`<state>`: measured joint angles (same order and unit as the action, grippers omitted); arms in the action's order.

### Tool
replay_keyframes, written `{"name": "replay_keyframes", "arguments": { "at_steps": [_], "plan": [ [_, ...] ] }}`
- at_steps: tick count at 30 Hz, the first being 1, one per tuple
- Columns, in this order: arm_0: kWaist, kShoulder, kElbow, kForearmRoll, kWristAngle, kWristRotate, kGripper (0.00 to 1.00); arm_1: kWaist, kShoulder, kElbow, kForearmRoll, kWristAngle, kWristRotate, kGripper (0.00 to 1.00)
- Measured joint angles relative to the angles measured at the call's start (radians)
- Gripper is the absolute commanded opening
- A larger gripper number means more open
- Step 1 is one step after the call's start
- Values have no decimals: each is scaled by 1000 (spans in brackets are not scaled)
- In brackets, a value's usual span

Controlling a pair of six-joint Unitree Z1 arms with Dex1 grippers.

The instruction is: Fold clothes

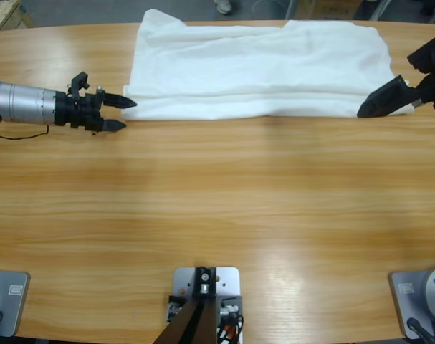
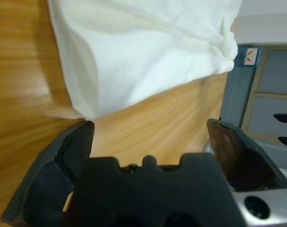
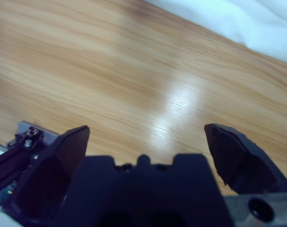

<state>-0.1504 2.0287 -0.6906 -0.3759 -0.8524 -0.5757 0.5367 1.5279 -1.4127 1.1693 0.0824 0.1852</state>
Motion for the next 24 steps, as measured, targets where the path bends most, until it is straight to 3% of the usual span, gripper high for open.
{"name": "replay_keyframes", "arguments": {
  "at_steps": [24],
  "plan": [
    [52, 61, 11, -107, -3, -52, 605, -20, 0, 67, -36, 11, -13, 1000]
  ]
}}
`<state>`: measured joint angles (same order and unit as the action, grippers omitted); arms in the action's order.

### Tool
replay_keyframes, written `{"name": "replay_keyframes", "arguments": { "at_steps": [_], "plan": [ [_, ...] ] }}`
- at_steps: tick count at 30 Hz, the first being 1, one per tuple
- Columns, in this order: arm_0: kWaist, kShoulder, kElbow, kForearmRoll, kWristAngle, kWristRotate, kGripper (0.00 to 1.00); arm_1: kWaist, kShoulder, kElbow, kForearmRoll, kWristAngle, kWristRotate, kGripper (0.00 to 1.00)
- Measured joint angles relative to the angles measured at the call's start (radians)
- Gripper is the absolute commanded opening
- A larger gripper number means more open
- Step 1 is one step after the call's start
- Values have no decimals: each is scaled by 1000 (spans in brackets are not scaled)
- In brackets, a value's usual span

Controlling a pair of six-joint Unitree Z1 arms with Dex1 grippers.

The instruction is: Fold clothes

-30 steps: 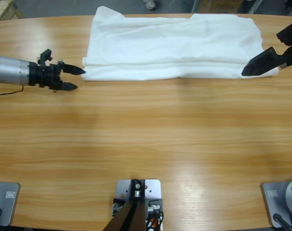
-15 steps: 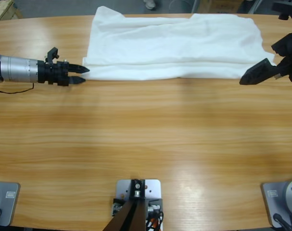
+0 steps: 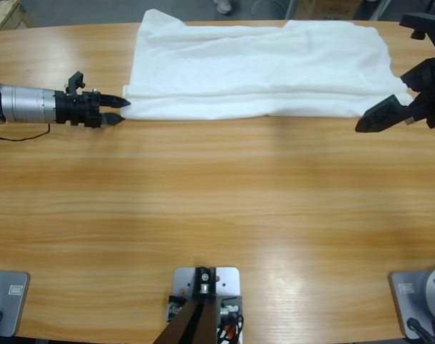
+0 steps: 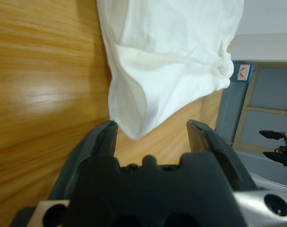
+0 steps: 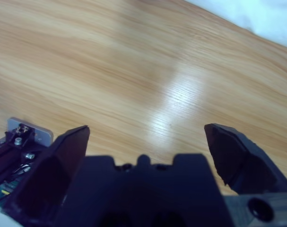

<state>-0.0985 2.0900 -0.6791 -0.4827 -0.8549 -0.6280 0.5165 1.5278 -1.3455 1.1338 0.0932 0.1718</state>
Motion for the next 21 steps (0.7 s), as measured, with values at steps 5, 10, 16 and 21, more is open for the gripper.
{"name": "replay_keyframes", "arguments": {
  "at_steps": [5, 10, 16, 21],
  "plan": [
    [-3, 12, -1, -29, -1, -21, 15, -18, 0, 0, -1, 0, -7, 1000],
    [-5, 27, -3, -52, -2, -34, 0, -21, 0, 3, -8, 0, -9, 994],
    [-5, 47, 1, -92, -2, -35, 0, -23, 0, 20, -17, 1, -9, 987],
    [-5, 47, 10, -142, -12, -47, 0, -174, -46, 100, -107, 122, 16, 987]
  ]
}}
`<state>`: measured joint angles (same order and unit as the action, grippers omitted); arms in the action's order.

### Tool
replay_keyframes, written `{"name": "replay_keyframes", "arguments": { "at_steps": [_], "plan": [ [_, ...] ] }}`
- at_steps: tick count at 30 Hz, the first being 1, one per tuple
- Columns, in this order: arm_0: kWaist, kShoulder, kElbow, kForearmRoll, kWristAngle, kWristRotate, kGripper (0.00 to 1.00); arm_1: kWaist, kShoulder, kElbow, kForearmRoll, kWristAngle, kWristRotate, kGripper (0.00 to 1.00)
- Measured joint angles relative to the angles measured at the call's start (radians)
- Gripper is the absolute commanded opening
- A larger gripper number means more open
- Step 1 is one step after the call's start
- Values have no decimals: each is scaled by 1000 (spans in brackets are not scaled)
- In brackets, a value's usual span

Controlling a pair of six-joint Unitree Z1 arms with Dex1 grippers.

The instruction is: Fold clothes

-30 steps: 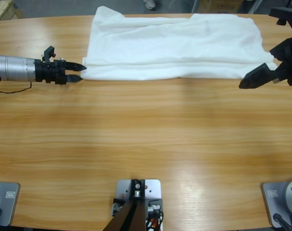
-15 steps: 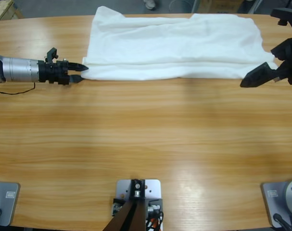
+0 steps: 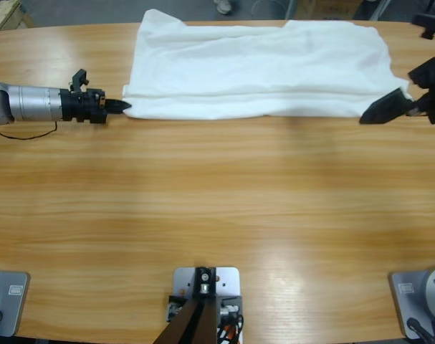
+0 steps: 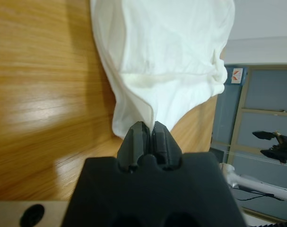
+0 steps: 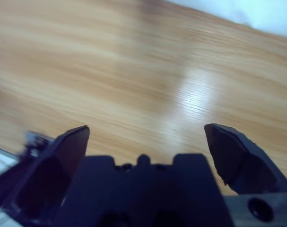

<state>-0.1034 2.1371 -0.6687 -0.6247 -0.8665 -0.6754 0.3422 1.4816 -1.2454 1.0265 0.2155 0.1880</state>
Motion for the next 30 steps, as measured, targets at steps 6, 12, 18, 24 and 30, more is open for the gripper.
{"name": "replay_keyframes", "arguments": {
  "at_steps": [6, 12, 18, 24, 30],
  "plan": [
    [0, 0, 15, -22, -8, -11, 0, -150, -78, 125, -104, 91, 48, 987],
    [19, -16, 53, -27, -11, -11, 0, -242, -72, 201, -248, 123, 134, 987],
    [93, -55, 116, -27, -11, -15, 0, -290, 43, 228, -354, 145, 162, 999],
    [142, -97, 155, -27, -11, -15, 0, -299, 146, 232, -390, 150, 162, 1000],
    [188, -143, 204, -26, -11, -14, 0, -299, 184, 234, -410, 150, 162, 1000]
  ]
}}
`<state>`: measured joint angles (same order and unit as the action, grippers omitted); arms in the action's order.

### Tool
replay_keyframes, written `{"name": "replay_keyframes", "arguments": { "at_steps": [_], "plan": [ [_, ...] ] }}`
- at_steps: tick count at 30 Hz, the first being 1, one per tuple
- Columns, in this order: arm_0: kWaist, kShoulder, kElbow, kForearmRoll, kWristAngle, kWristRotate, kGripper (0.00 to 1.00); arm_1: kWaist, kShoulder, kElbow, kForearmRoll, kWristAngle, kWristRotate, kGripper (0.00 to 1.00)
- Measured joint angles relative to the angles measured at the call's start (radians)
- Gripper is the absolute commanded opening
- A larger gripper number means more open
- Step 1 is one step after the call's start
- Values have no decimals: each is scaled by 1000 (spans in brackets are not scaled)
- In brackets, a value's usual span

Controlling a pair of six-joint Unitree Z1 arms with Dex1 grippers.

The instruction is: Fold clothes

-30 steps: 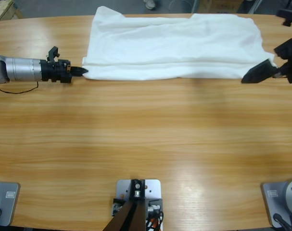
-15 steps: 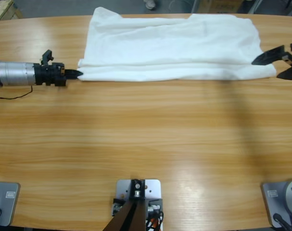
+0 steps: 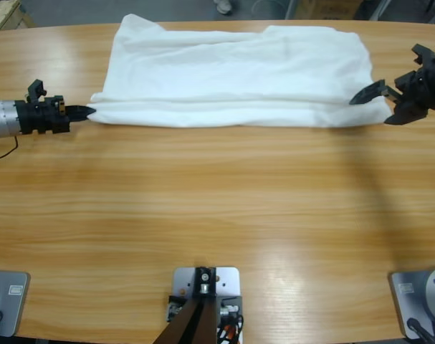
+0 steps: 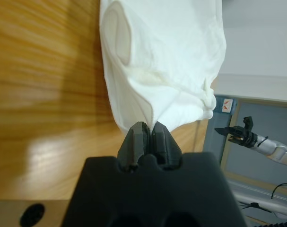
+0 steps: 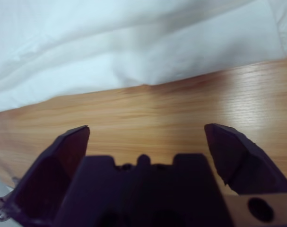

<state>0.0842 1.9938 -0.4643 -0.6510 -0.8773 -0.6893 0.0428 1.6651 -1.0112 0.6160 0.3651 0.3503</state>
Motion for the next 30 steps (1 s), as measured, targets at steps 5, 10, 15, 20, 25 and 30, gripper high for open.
{"name": "replay_keyframes", "arguments": {
  "at_steps": [5, 10, 15, 20, 25, 30],
  "plan": [
    [4, -72, 43, 15, 32, 33, 0, 0, 7, 20, -17, 0, 0, 1000],
    [-29, -192, 42, 180, 122, 132, 0, 0, 8, 39, -23, 0, 0, 1000],
    [-65, -303, 11, 398, 211, 217, 0, 0, 7, 47, -30, 0, 0, 1000],
    [-104, -383, -34, 537, 281, 246, 0, 24, -12, 102, -68, 0, 8, 1000],
    [-152, -439, -80, 646, 348, 263, 0, 98, -55, 141, -91, 0, 27, 1000],
    [-170, -471, -107, 704, 366, 273, 0, 114, -118, 152, -88, -6, 28, 1000]
  ]
}}
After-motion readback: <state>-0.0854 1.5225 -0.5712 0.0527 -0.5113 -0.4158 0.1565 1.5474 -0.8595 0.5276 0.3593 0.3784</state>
